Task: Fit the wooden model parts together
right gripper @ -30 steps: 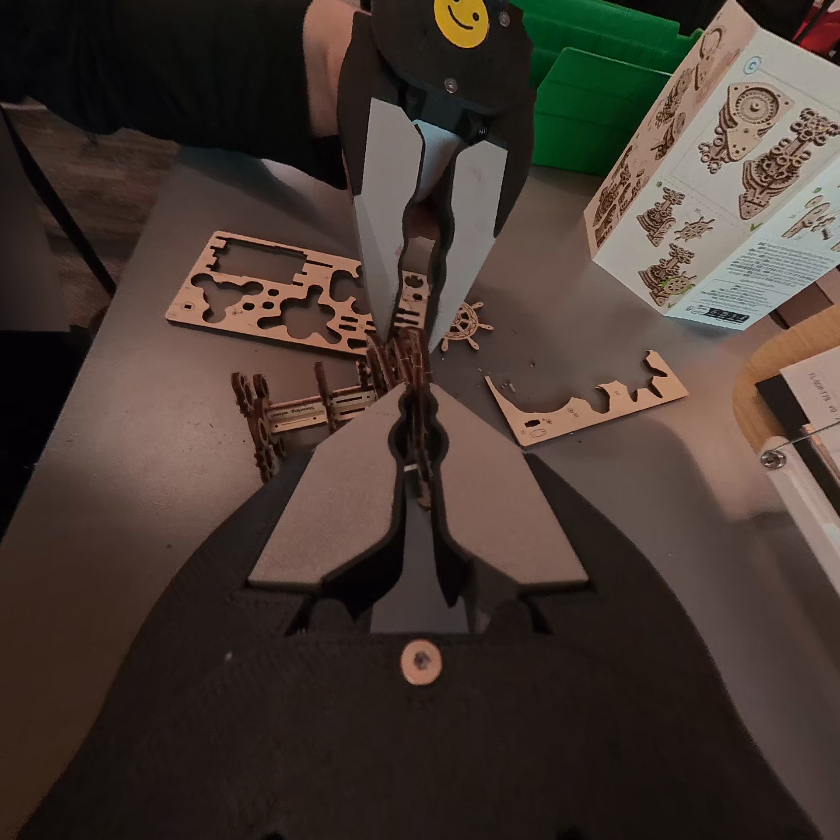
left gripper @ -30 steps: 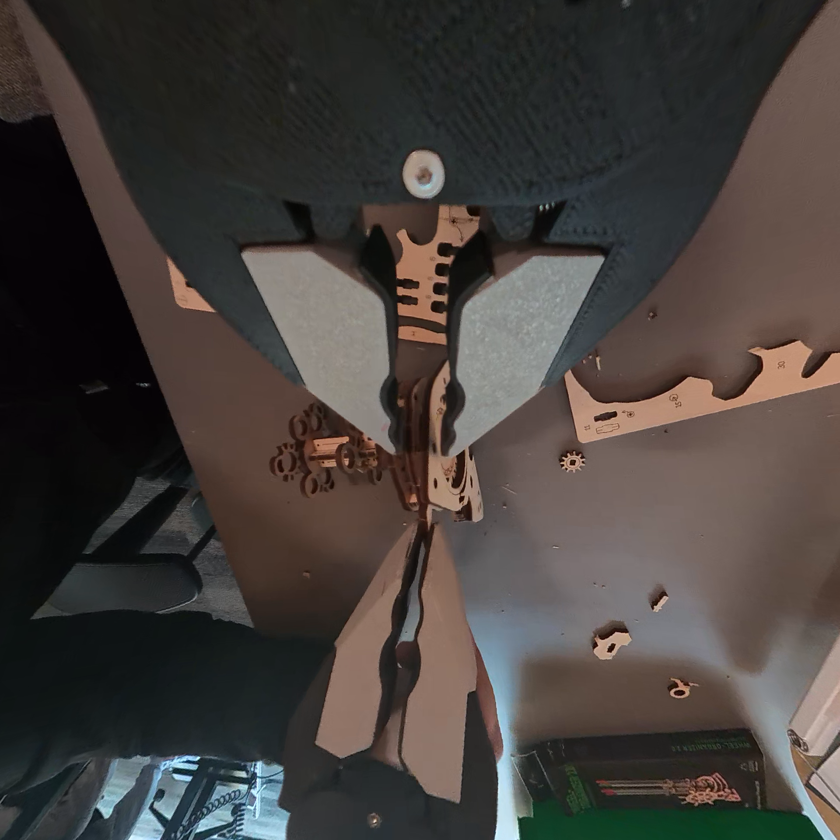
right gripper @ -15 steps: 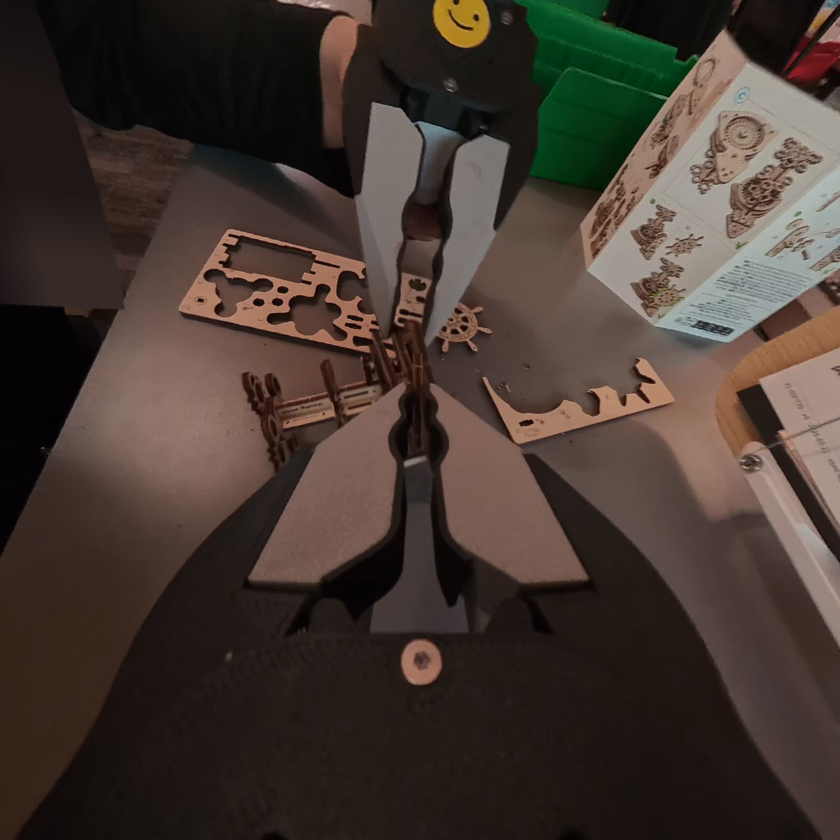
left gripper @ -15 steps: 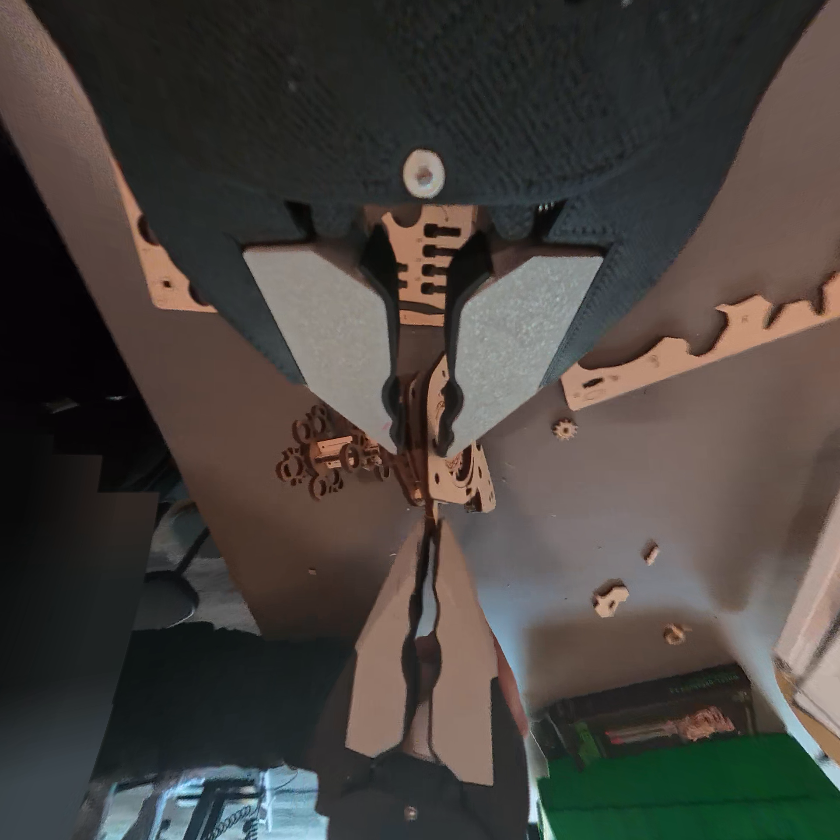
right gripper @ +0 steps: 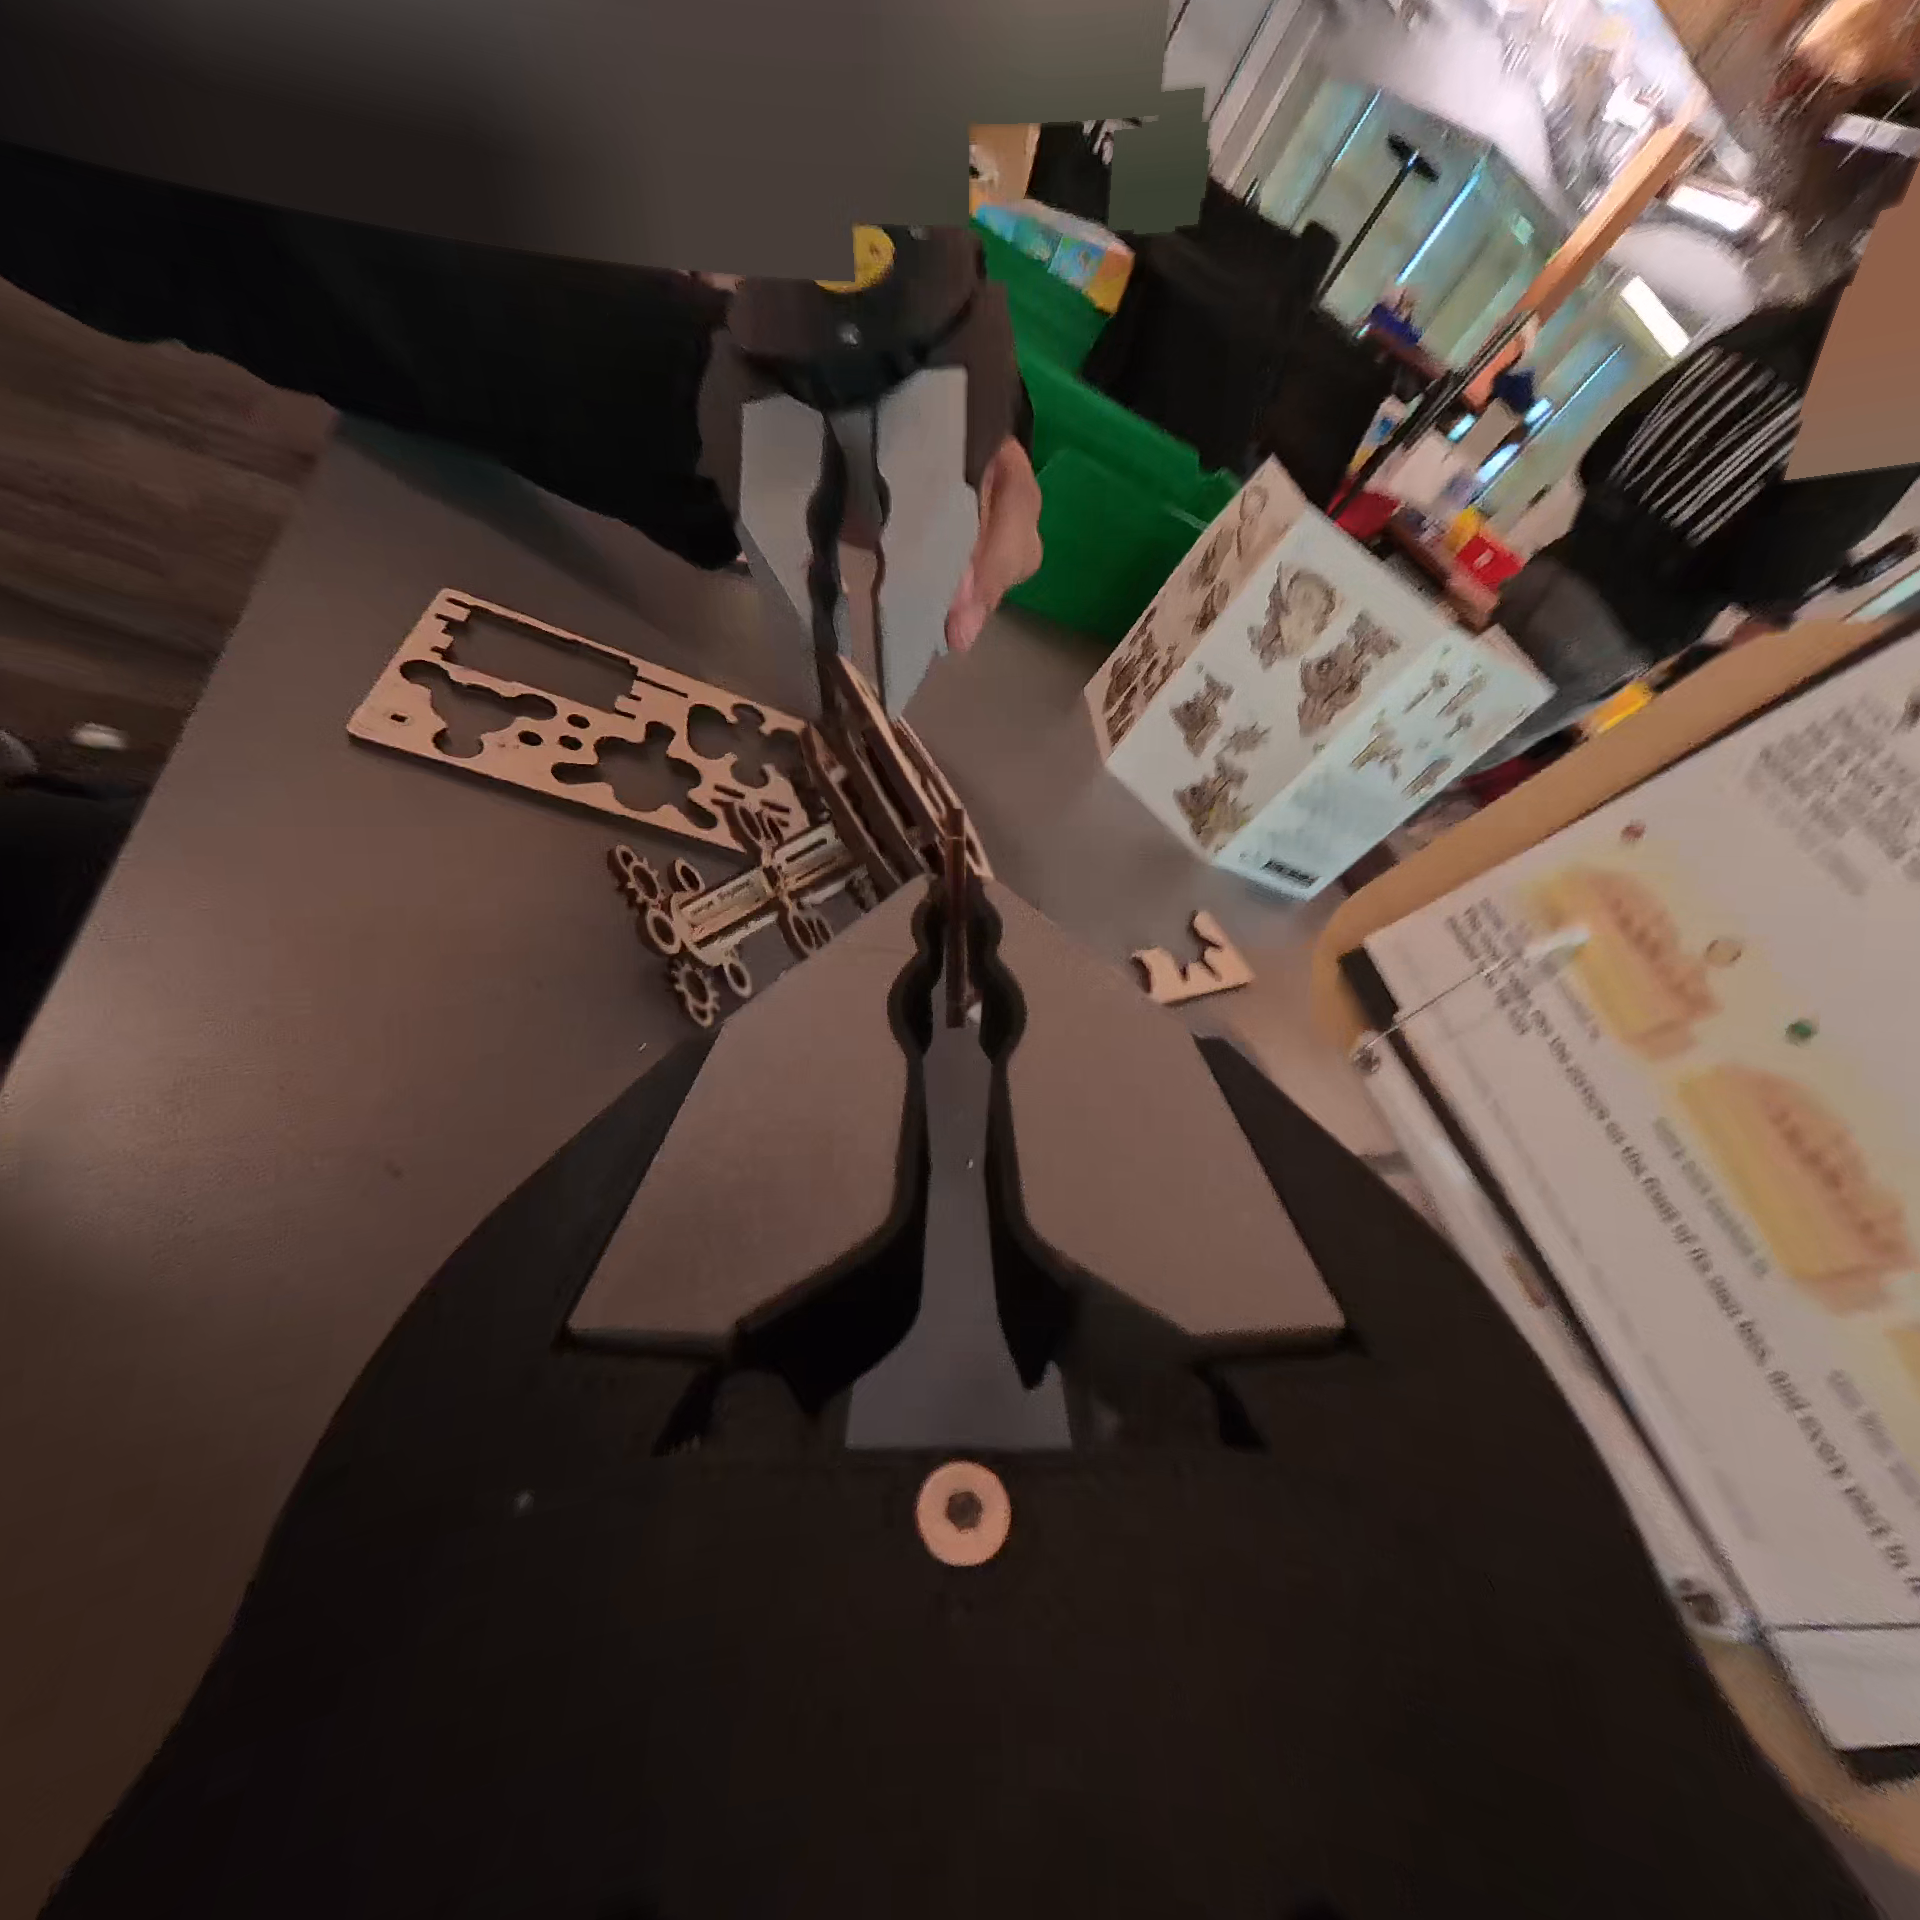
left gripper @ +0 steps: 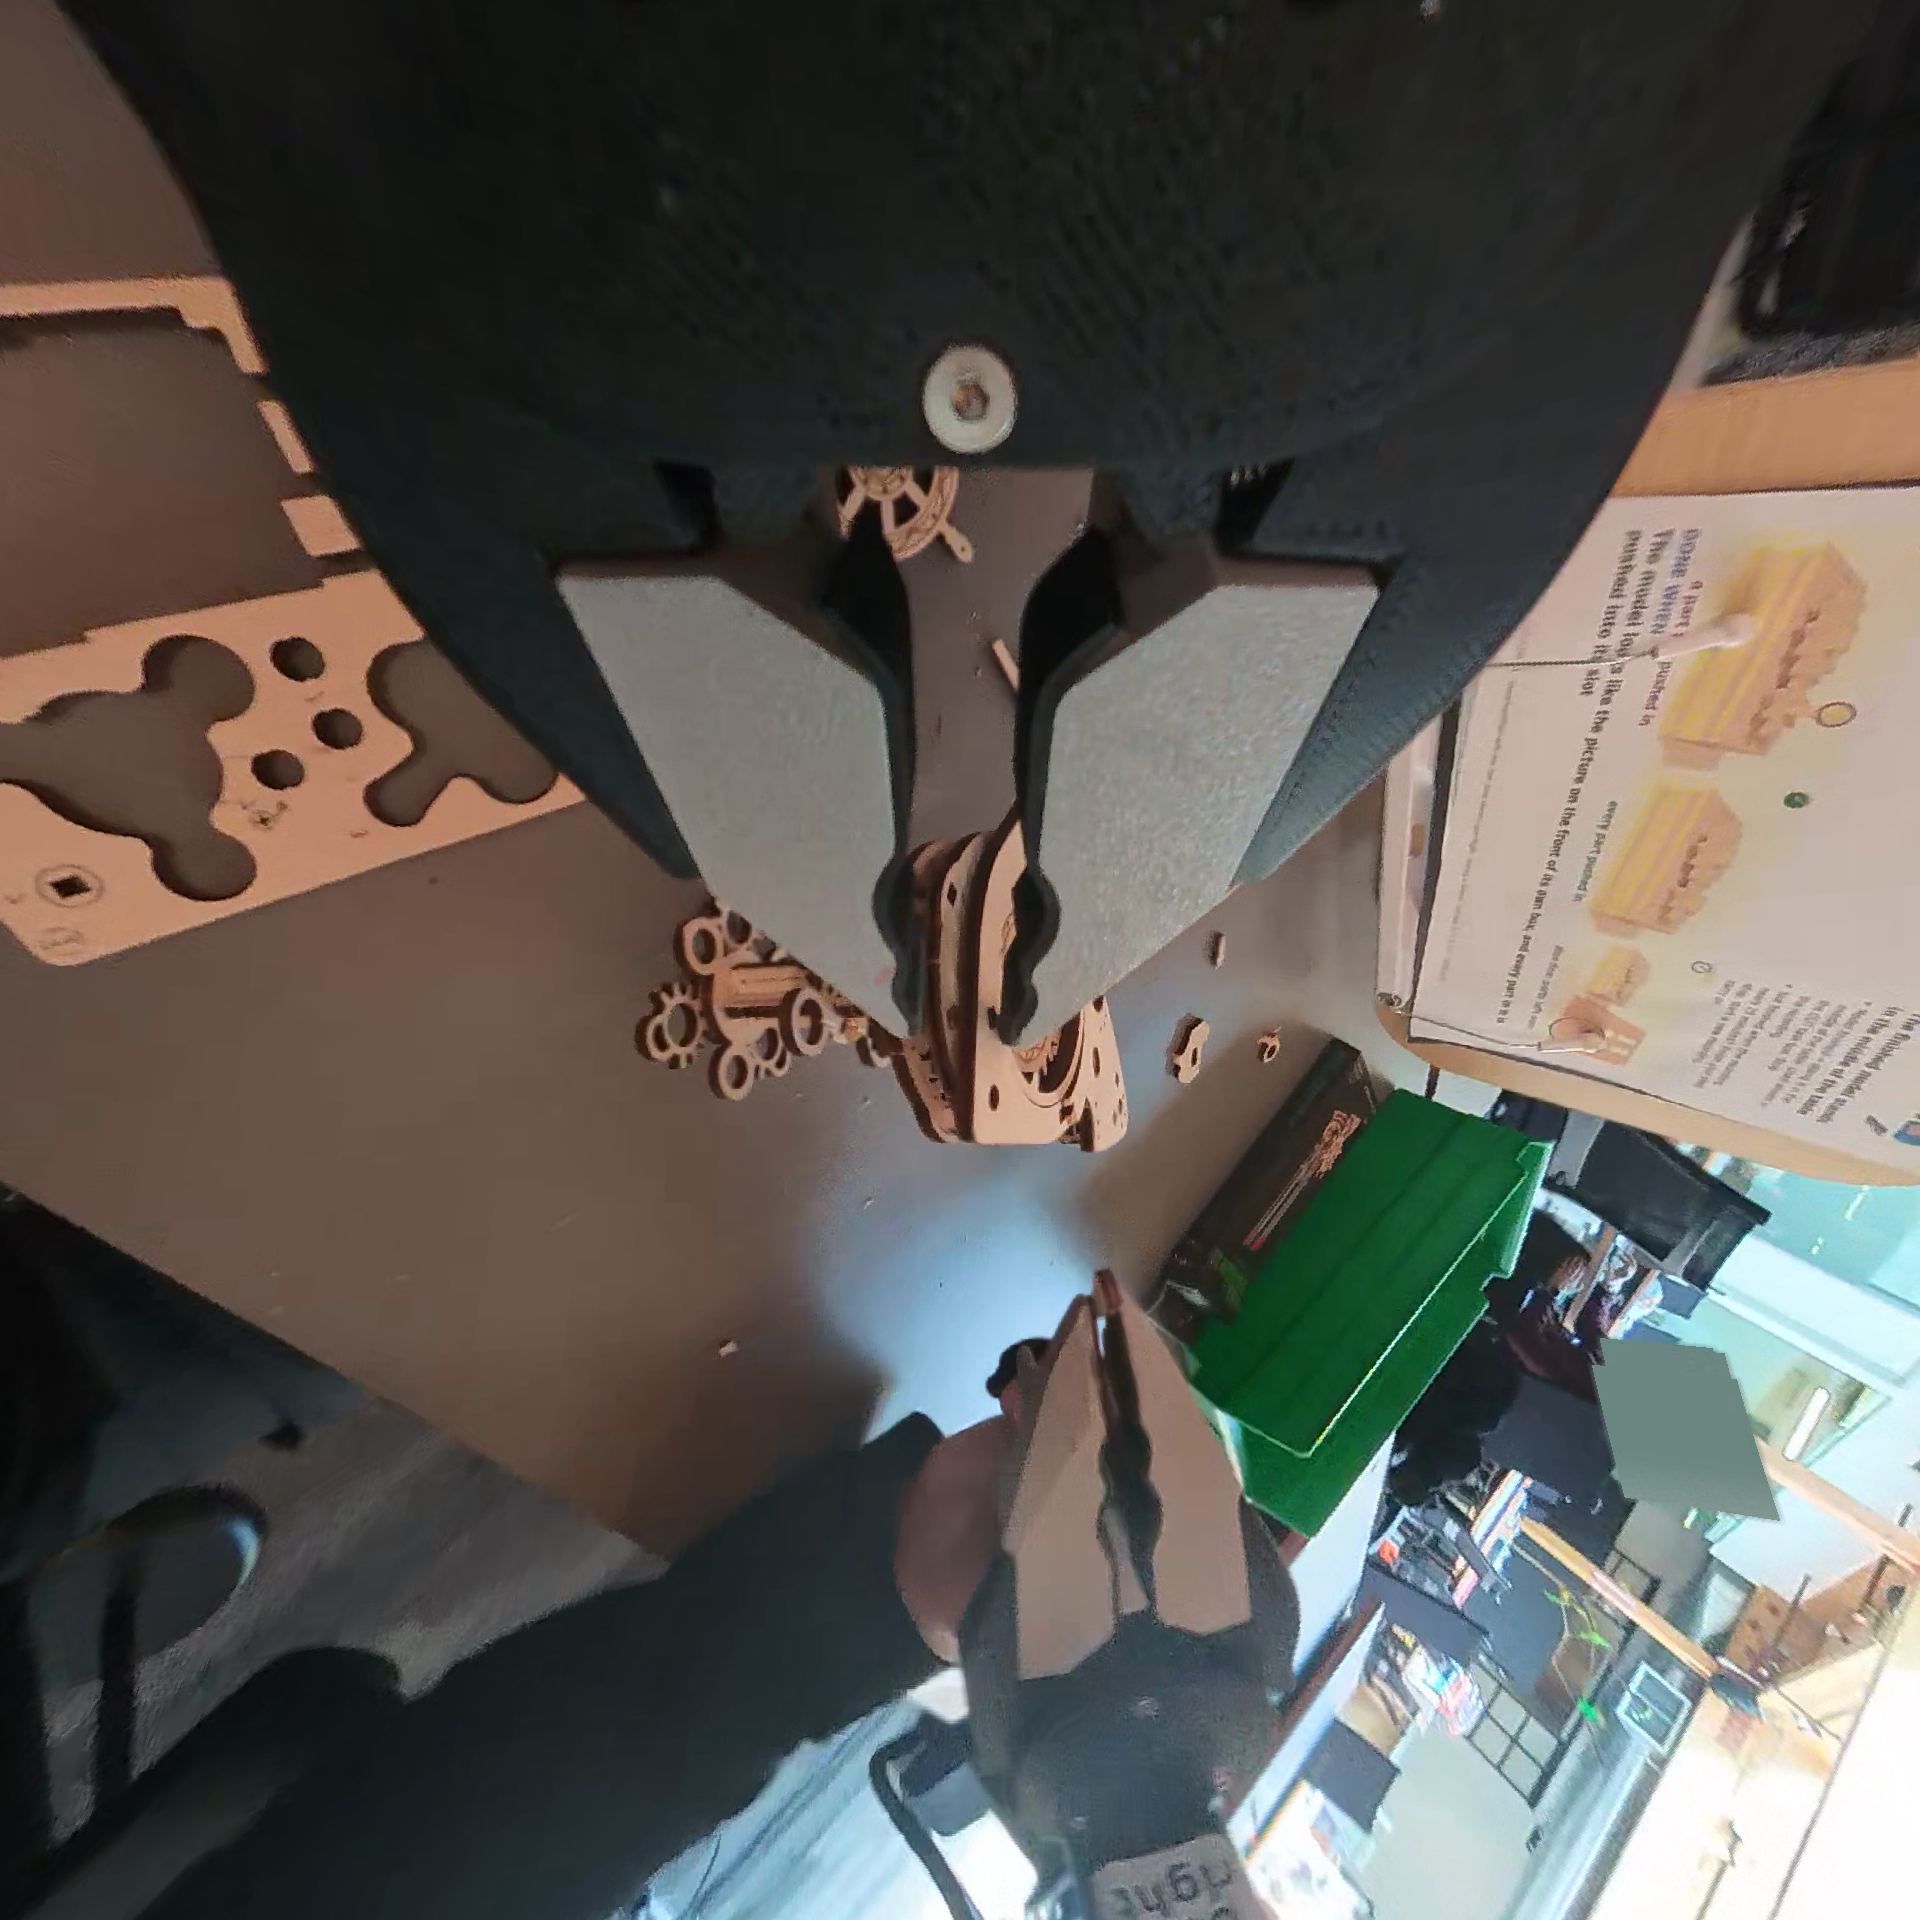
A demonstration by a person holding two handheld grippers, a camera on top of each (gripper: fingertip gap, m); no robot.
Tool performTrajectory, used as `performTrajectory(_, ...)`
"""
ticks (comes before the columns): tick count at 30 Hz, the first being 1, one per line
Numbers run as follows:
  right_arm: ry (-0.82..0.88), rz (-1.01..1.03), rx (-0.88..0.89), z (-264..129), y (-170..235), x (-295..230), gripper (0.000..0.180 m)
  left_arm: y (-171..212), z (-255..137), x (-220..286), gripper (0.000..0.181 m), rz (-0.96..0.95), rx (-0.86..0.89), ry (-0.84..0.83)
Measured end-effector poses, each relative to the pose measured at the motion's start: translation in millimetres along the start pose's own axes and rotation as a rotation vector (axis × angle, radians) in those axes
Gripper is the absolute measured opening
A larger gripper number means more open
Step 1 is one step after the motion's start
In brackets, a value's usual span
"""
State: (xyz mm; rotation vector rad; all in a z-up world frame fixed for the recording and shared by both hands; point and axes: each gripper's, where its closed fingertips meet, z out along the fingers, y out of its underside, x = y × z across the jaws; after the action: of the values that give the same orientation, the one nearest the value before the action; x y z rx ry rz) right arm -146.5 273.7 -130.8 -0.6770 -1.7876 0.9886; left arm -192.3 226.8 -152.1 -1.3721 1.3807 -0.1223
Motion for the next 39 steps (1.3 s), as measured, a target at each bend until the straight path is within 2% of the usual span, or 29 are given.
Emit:
performTrajectory(7, 0.080, -0.415, 0.076, 23, -20, -22, 0.000, 4, -1, -4, 0.012, -0.037, 0.056, -0.011)
performTrajectory(14, 0.100, -0.435, 0.030, 37, -10, -22, 0.000, 2, -1, -3, 0.012, -0.051, 0.077, -0.002)
performTrajectory(21, 0.159, -0.534, 0.062, 35, -21, -22, 0.000, 0, -1, -1, 0.012, -0.042, 0.090, 0.004)
performTrajectory(30, 0.236, -0.916, -0.012, 44, -26, -51, 0.000, -12, -1, 15, 0.012, 0.069, 0.075, 0.013)
performTrajectory(39, 0.289, -1.199, -0.012, 49, -33, -77, 0.000, -22, -1, 33, 0.011, 0.251, 0.037, -0.035)
